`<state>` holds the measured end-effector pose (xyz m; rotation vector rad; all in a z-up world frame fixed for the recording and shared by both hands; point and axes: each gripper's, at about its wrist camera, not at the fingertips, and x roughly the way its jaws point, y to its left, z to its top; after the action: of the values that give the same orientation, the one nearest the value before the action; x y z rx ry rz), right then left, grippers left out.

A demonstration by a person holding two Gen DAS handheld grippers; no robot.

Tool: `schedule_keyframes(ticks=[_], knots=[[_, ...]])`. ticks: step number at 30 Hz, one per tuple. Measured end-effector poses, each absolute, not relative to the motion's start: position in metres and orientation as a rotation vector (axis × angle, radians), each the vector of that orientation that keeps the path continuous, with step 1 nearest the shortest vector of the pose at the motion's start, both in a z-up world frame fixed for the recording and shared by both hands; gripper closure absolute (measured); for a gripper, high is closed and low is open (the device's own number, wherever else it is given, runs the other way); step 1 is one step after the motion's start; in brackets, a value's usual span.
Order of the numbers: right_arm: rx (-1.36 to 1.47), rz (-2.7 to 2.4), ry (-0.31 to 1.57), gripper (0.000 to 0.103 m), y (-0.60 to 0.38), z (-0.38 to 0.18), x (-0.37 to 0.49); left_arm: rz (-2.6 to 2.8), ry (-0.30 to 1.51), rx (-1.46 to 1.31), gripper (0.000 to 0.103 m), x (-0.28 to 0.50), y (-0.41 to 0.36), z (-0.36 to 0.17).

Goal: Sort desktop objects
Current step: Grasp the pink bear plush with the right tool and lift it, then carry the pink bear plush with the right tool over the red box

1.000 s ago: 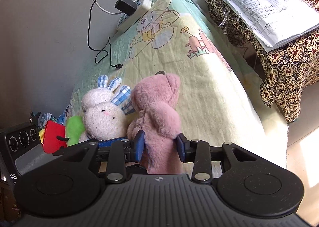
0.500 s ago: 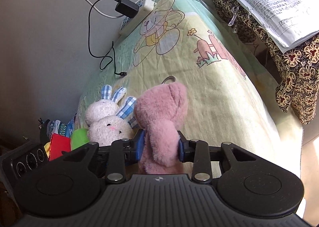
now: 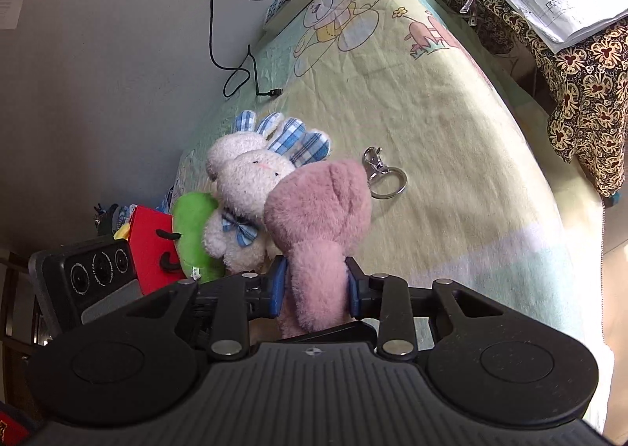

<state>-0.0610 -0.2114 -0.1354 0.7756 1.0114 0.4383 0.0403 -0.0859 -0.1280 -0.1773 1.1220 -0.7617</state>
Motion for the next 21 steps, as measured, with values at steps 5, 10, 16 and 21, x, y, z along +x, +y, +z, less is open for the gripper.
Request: schedule_keyframes(ticks=[5, 10, 16, 21], knots=[[0.755, 0.472, 1.008, 0.070, -0.198, -0.121, -0.072, -0.741, 1.107, -0.181, 0.009, 0.022, -0.071, -0.111], [0.705, 0.553, 1.003, 0.070, -0.171, -0.103, -0.084, -0.699, 1.071, -0.151, 0.009, -0.003, -0.051, -0.087], [0.672, 0.655, 1.000, 0.070, -0.132, -0.083, -0.094, -0.641, 1.001, -0.139, 0.010, -0.035, -0.012, -0.053], [0.621, 0.721, 0.966, 0.070, -0.093, -0.059, -0.098, -0.609, 0.924, -0.142, 0.010, -0.055, 0.029, -0.026]])
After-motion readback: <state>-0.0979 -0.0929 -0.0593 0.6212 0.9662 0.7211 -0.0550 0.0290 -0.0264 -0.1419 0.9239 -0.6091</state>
